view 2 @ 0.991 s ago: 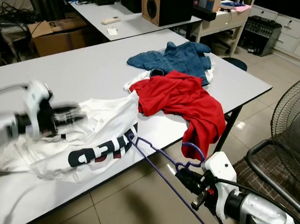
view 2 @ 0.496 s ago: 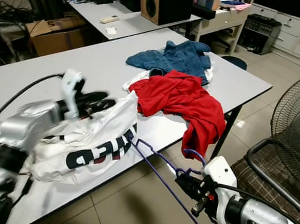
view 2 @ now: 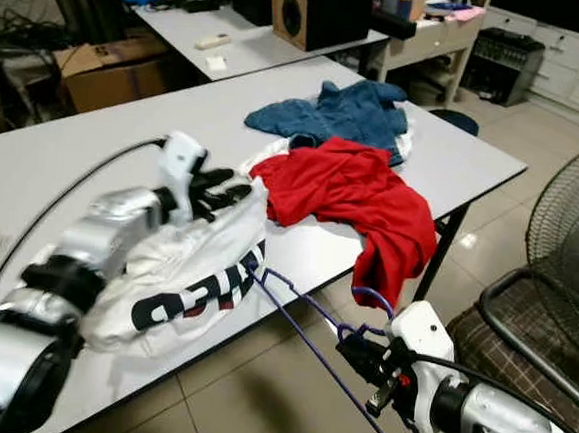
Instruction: Hang hanger
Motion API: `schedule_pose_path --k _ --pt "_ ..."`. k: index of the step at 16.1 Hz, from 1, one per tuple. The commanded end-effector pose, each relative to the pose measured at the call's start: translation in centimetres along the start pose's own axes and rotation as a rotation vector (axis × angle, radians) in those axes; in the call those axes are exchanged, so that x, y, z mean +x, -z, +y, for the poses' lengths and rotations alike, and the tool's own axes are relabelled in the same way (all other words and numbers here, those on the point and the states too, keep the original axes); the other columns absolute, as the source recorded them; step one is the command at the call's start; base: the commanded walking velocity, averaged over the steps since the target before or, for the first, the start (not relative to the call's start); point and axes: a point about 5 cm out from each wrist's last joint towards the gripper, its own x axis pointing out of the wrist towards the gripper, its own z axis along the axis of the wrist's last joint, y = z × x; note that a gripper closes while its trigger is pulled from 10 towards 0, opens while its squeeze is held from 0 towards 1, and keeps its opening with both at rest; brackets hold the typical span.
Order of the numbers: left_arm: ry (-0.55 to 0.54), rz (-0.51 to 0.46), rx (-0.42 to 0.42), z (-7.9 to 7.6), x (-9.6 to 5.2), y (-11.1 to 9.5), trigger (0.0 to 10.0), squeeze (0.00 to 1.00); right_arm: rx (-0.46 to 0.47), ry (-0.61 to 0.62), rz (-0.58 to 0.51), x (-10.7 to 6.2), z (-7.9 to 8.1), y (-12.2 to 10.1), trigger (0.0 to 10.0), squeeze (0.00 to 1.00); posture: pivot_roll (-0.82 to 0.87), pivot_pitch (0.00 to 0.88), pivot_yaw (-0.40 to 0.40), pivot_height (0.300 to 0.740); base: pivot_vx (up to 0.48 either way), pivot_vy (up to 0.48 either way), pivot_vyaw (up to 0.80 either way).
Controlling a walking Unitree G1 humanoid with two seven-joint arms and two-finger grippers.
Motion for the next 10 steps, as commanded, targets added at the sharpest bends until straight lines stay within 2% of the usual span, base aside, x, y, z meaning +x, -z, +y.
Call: schedule_pose_path --k 1,2,3,4,10 --pt "-0.013 0.011 0.029 0.2 0.1 -0.1 10.0 0.0 -0.008 -0.008 0.01 0.1 0.2 -0.1 10.0 0.0 -0.07 0.0 0.119 0.74 0.0 0.0 0.0" --pt "-0.011 0.02 0.024 0.0 0.4 0.3 10.0 0.0 -0.01 -0.009 0.009 0.2 0.2 -0.2 10.0 0.0 -0.08 0.0 0.121 0.74 0.0 0.0 0.0" --pt "0.016 0.012 -0.025 -0.4 0.6 0.6 6.3 0.0 -0.012 -0.01 0.008 0.2 0.2 -0.2 10.0 0.0 -0.08 0.0 0.122 0.74 0.0 0.0 0.0" --pt "0.038 0.018 -0.045 -0.6 0.6 0.8 0.0 0.0 -0.015 -0.008 0.008 0.2 0.1 -0.2 10.0 0.0 -0.08 0.0 0.124 0.74 0.0 0.0 0.0" --pt "0.045 0.02 -0.039 -0.4 0.5 1.2 0.0 0.0 -0.02 -0.006 0.008 0.2 0.0 -0.3 10.0 0.0 -0.08 0.0 0.122 0.74 0.0 0.0 0.0"
